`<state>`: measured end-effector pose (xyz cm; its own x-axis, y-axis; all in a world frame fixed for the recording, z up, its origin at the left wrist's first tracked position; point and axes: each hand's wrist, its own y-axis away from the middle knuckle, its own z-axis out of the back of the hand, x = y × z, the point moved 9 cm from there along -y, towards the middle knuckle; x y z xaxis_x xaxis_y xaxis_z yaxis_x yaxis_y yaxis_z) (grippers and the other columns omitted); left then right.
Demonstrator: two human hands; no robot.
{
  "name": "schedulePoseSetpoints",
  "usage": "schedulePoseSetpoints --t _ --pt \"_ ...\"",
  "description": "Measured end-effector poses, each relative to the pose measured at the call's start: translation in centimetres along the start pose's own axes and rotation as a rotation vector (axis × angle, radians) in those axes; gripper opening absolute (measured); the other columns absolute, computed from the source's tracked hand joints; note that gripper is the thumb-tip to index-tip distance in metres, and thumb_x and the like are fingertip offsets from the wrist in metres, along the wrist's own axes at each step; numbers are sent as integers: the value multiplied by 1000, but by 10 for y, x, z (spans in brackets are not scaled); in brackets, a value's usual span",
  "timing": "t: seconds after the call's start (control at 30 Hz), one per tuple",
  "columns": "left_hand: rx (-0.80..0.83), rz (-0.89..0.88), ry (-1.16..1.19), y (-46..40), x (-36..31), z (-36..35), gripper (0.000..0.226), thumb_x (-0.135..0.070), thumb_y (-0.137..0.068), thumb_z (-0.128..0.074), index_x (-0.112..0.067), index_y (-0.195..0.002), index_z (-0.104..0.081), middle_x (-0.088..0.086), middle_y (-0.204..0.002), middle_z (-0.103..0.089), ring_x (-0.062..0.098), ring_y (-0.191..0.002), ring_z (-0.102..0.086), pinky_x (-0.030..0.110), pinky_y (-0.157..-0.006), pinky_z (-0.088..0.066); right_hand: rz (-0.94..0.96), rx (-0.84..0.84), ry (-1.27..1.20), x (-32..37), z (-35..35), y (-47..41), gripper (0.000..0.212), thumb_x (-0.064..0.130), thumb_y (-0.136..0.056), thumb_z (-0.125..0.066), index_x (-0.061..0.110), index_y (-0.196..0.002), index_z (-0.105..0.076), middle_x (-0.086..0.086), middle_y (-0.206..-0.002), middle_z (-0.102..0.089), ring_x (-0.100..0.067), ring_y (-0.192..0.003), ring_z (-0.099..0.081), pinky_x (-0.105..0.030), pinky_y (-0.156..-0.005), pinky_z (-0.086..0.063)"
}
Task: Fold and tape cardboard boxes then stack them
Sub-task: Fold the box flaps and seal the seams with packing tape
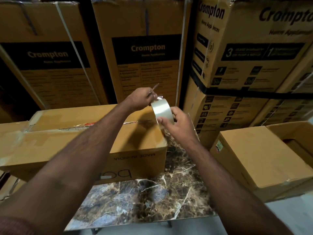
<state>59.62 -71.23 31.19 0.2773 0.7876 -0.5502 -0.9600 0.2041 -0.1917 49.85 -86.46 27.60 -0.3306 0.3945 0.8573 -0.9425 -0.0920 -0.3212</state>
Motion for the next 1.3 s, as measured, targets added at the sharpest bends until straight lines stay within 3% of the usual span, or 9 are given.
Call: schedulePoseSetpoints --t 0.13,0.23,0.37,0.5,0.57,0.67,0.83,1.1,1.3 --pt "-58 82 132 -22 22 -10 17 -26 -105 -48 -14 -106 -59 1 -87 -64 9 -74 -59 24 -62 -43 -92 37 -241 -17 -8 -2 25 26 -91 -75 23 -113 -63 3 -102 -73 -13 -89 -72 -33 -68 -63" --pt "-48 111 189 -39 38 -12 17 -28 -105 -47 -15 -107 -59 -2 -86 -60 12 -76 -57 29 -65 -45 -118 110 -189 -30 -21 -4 46 37 -83 -78 22 -122 -59 1 -112 -68 -14 -97 -70 -41 -73 -63" --pt "13 89 198 -61 50 -19 19 -28 -104 -50 -13 -109 -60 4 -98 -64 19 -91 -63 39 -79 -53 -140 98 -90 -39 -21 -18 46 28 -84 -81 28 -120 -52 8 -107 -63 -11 -93 -66 -45 -72 -61" --pt "37 43 115 -81 55 -38 18 -26 -104 -49 -13 -108 -61 5 -103 -66 16 -90 -63 33 -75 -52 -180 67 -74 -39 -22 -25 47 27 -84 -81 37 -120 -51 11 -107 -66 -8 -92 -68 -35 -72 -63" --pt "24 46 42 -94 63 -45 13 -27 -104 -49 -17 -102 -57 0 -101 -64 12 -85 -60 27 -67 -44 -221 35 -171 -34 -17 -30 51 18 -88 -78 28 -131 -53 7 -108 -70 -9 -94 -70 -29 -73 -62" --pt "32 74 4 -112 76 -52 9 -27 -105 -49 -21 -100 -54 -6 -95 -57 1 -75 -50 18 -59 -32 -293 34 -290 -28 -8 -42 78 7 -91 -71 18 -156 -30 8 -116 -67 -8 -100 -70 -30 -81 -61" --pt "86 55 41 -125 92 -75 10 -28 -104 -51 -21 -97 -55 -9 -87 -56 1 -75 -51 17 -59 -32 -335 33 -280 -29 -14 -55 53 5 -97 -63 16 -146 -49 5 -116 -71 -5 -95 -71 -28 -75 -61" --pt "207 80 23 -143 112 -98 14 -33 -102 -53 -24 -92 -58 -6 -87 -60 8 -79 -56 27 -60 -36 -367 11 -272 -38 -14 -71 53 7 -97 -63 9 -147 -47 -5 -130 -66 1 -92 -71 -18 -71 -57" --pt "309 119 -22 -154 121 -105 16 -37 -101 -55 -22 -97 -60 -2 -92 -62 12 -84 -57 32 -67 -39 -383 12 -276 -44 -13 -79 53 6 -96 -63 5 -147 -47 10 -110 -71 -3 -90 -72 -21 -70 -58"
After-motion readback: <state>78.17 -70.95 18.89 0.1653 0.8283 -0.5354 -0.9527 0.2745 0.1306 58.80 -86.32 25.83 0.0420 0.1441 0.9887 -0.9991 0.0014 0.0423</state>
